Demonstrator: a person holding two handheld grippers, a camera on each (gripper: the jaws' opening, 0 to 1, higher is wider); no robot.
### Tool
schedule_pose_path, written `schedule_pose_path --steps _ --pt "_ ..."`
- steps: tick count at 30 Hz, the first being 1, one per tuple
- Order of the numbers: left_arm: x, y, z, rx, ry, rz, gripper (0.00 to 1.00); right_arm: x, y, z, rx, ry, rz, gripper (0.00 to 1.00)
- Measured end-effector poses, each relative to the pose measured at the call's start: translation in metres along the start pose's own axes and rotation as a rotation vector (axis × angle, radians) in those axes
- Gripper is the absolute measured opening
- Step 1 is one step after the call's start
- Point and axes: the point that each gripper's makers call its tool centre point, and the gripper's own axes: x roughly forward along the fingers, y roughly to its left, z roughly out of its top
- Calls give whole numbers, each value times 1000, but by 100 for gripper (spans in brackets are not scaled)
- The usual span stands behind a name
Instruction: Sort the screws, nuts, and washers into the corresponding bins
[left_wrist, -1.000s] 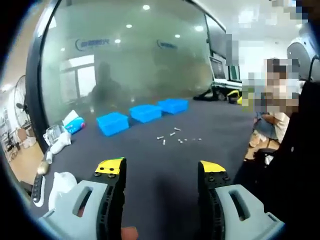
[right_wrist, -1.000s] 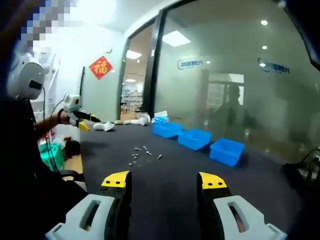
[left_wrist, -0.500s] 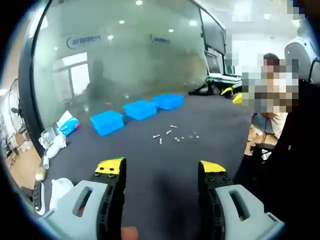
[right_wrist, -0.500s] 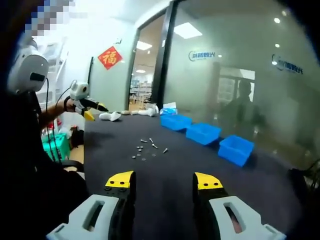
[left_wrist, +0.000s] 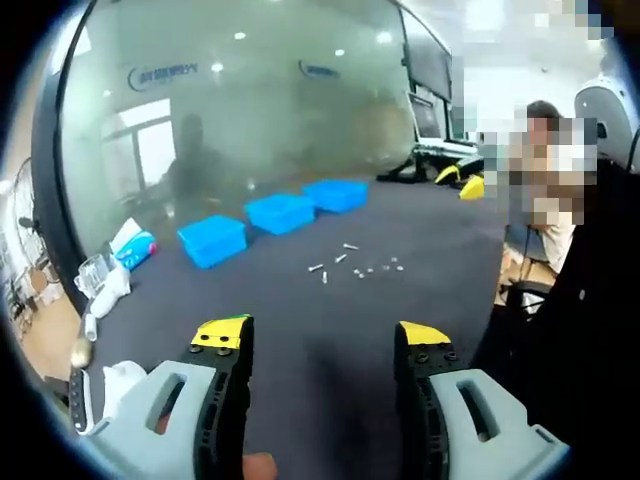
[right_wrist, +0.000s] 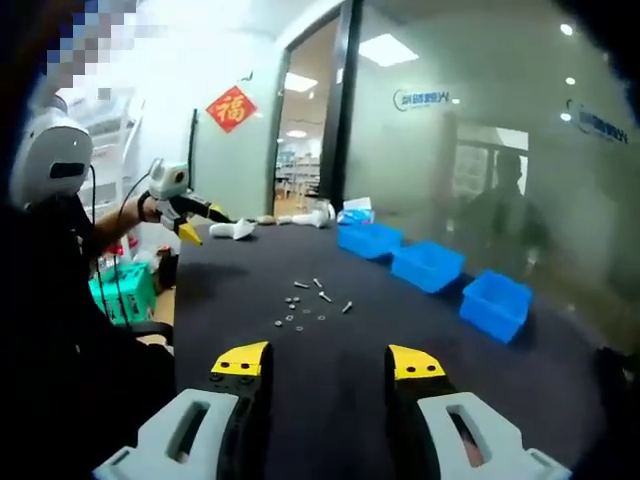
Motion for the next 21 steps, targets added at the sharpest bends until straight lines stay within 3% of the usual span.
schedule_pose_path --steps 14,21 --pt "24 12 -4 12 82 -34 54 54 1 9 -58 117 80 40" --pt "37 7 -2 44 101 -72 54 82 -2 9 -44 192 103 39"
